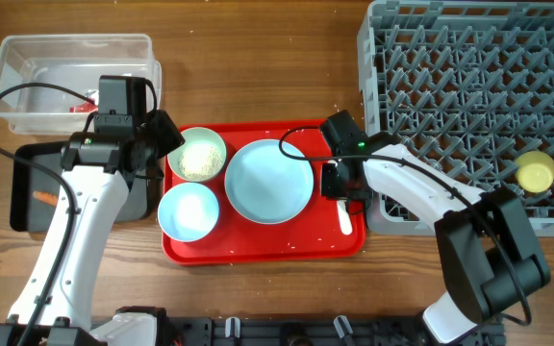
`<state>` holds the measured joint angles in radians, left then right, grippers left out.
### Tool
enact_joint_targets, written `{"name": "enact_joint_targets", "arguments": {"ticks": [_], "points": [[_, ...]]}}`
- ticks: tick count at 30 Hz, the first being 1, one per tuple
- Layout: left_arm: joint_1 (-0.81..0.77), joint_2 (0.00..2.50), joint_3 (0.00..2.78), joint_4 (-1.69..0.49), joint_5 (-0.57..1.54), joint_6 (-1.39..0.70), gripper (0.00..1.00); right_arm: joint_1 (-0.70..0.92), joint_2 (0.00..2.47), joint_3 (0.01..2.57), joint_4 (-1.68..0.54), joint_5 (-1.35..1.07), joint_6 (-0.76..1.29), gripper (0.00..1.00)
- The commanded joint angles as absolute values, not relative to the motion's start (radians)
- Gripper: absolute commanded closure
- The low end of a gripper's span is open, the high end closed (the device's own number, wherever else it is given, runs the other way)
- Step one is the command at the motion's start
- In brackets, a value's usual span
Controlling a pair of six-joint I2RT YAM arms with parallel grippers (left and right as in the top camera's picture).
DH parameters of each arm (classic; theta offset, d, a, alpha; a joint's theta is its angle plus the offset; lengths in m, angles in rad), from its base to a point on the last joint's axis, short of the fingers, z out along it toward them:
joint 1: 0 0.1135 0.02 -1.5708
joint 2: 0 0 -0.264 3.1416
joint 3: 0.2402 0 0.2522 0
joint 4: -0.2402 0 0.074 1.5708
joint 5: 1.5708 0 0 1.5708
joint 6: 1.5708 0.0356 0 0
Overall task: Sort waste into correct bins and load items into the dishwasher rack
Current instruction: 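Reach the right gripper to the white spoon and grasp it, then place the spoon into the dish rack with the right gripper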
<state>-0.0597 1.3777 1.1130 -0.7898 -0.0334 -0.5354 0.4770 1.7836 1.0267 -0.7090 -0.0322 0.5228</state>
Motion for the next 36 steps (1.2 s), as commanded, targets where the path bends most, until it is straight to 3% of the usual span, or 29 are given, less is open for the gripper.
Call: {"name": "enact_joint_targets", "arguments": {"ticks": [1,10,18,26,30,36], "points": [[-0.056,1.363,1.119,-0.791,-0.050,-0.524,0.42,0.478,1.810,1.016,-0.707,-0.023,0.519,0.74],[-0.056,1.363,1.119,-0.791,-0.050,-0.524,0.42,0.478,1.808,1.017,-0.704,-0.023,0.447,0.89],[-0.056,1.363,1.119,-0.791,-0.050,-0.524,0.42,0.478,1.773,1.056,-0.725,-0.023,0.444,0.93],[-0.056,1.363,1.119,-0.790,-0.050,-0.524,0.42,0.475,1.530,1.188,-0.820,-0.008,0.317,0.93],[-0.056,1.363,1.119,-0.791,-0.050,-0.524,0.42,0.422,1.419,1.212,-0.824,0.062,0.313,0.96],[-0.056,1.363,1.119,-0.791,-0.050,-0.524,0.42,0.208,1.411,1.212,-0.828,0.070,0.191,0.96]]}}
